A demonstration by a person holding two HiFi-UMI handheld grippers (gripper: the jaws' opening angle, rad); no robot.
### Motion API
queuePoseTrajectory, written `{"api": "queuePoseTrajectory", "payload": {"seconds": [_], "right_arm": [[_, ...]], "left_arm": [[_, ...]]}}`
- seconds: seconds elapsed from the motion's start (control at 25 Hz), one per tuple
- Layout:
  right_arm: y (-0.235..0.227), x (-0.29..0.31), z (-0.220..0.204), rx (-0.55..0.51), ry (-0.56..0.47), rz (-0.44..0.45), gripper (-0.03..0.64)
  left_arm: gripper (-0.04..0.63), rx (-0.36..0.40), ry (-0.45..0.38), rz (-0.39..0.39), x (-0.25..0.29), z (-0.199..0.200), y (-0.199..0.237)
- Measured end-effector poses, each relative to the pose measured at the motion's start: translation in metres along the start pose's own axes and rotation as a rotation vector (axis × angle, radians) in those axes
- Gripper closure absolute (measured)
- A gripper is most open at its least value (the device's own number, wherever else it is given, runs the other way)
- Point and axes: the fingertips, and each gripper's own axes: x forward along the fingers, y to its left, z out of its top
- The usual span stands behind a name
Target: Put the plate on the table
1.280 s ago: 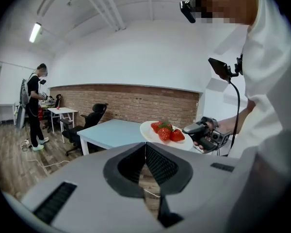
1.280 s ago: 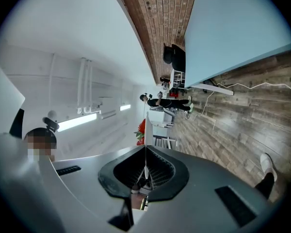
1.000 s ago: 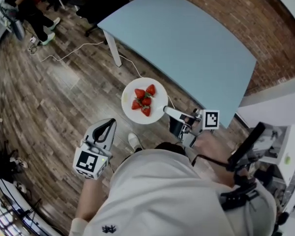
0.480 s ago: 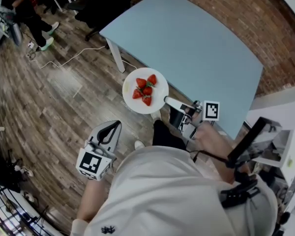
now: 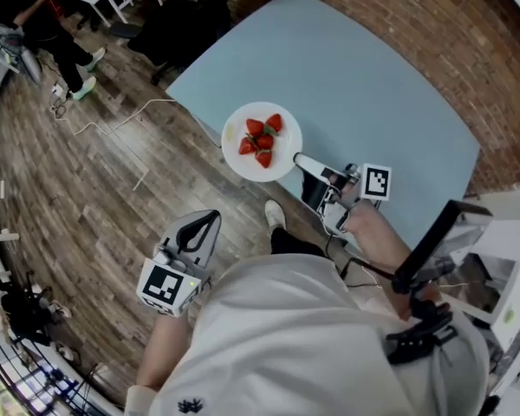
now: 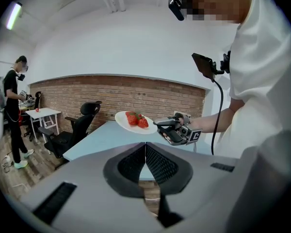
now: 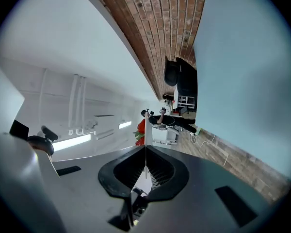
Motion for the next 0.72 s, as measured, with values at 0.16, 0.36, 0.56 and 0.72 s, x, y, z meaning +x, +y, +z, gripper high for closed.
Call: {"api": "queuePoseTrajectory", "payload": {"seconds": [0.16,0.36,0.56,0.72], "right_arm": [[-0.029,-0.001,0.078,0.005,-0.052,-0.022,0.601],[-0.069,-0.004,0.164,0.009,-0.122,-0.049,0.601],[-0.118,-0.015,0.232,0.021,-0.201,-0.104,0.601],[-0.164,-0.023,0.274,0.041,-0.274,-0.162,0.601]], "left_arm": [[0.592,0.004,0.014,-0.003,0.052,0.026,0.014],[0.592,0.005,0.038,0.007,0.103,0.050,0.032],[0.592,0.010,0.064,0.013,0.135,0.067,0.044],[0.592,-0.006,0.099,-0.002,0.151,0.068,0.044]]}}
